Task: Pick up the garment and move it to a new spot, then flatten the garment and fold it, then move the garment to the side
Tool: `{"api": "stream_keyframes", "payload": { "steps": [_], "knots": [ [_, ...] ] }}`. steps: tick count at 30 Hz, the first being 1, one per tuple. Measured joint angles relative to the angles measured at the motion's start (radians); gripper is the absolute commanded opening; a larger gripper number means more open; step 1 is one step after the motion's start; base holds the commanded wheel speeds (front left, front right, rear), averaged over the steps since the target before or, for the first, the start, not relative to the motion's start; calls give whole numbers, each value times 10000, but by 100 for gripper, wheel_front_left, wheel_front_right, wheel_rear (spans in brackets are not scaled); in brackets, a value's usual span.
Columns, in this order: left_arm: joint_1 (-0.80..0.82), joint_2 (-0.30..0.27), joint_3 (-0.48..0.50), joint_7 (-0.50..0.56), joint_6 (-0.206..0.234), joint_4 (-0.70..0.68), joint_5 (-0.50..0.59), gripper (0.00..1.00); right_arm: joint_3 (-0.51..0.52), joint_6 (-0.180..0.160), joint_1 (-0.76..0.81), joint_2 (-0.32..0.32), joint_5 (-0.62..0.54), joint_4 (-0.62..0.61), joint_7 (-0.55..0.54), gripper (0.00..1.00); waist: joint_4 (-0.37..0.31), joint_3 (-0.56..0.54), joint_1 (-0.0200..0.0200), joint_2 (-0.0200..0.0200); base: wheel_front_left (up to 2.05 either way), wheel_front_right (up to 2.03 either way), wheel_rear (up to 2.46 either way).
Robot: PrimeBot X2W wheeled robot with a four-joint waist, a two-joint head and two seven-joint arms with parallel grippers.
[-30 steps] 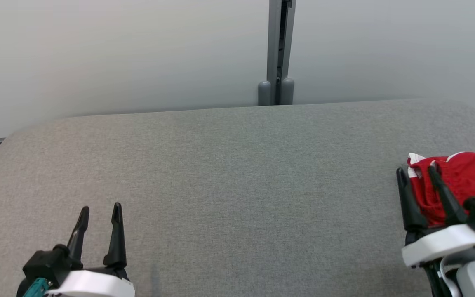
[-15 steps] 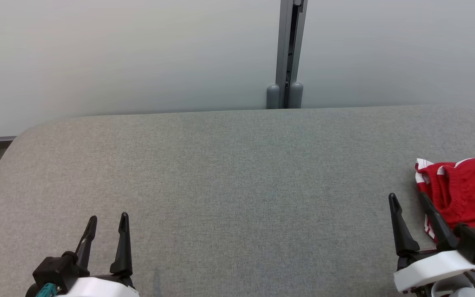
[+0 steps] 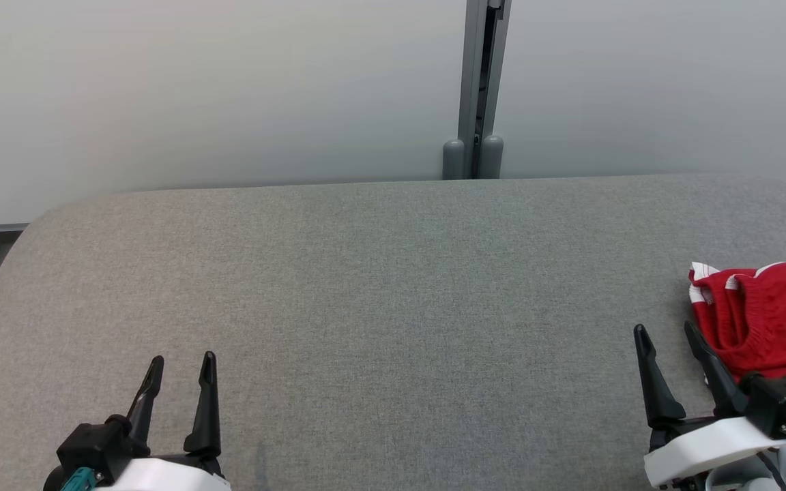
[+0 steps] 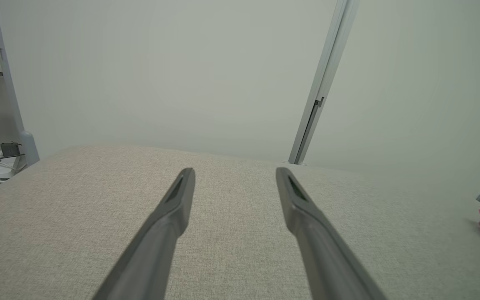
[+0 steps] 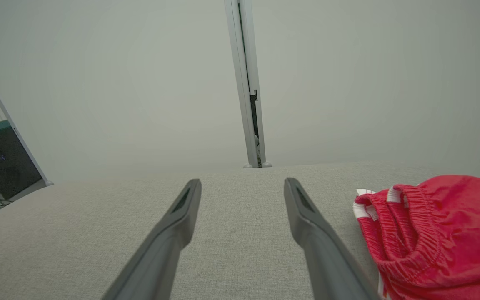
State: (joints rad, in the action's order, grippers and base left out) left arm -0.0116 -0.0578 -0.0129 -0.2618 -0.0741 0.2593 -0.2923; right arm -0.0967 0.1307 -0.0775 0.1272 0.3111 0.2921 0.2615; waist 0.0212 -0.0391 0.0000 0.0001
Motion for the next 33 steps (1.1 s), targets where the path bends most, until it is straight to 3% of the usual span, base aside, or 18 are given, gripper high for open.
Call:
{"api": "stream_keyframes", "payload": {
  "steps": [13,14,19,33],
  "knots": [
    [-1,61,96,0,-84,23,35,100,-73,0,-19,4,50,134,0,100,-43,19,0,0,0,0,0],
    [-30,77,84,8,-82,88,33,0,-79,0,17,-12,48,180,-6,0,-42,18,0,0,0,0,0],
    [-368,194,59,128,-82,543,-84,0,-123,0,444,-180,113,558,-84,0,-46,22,1,0,0,0,0],
    [-223,194,268,782,-134,468,-2454,0,261,0,424,-290,2466,449,-771,0,-64,67,0,0,0,0,0]
  ]
}}
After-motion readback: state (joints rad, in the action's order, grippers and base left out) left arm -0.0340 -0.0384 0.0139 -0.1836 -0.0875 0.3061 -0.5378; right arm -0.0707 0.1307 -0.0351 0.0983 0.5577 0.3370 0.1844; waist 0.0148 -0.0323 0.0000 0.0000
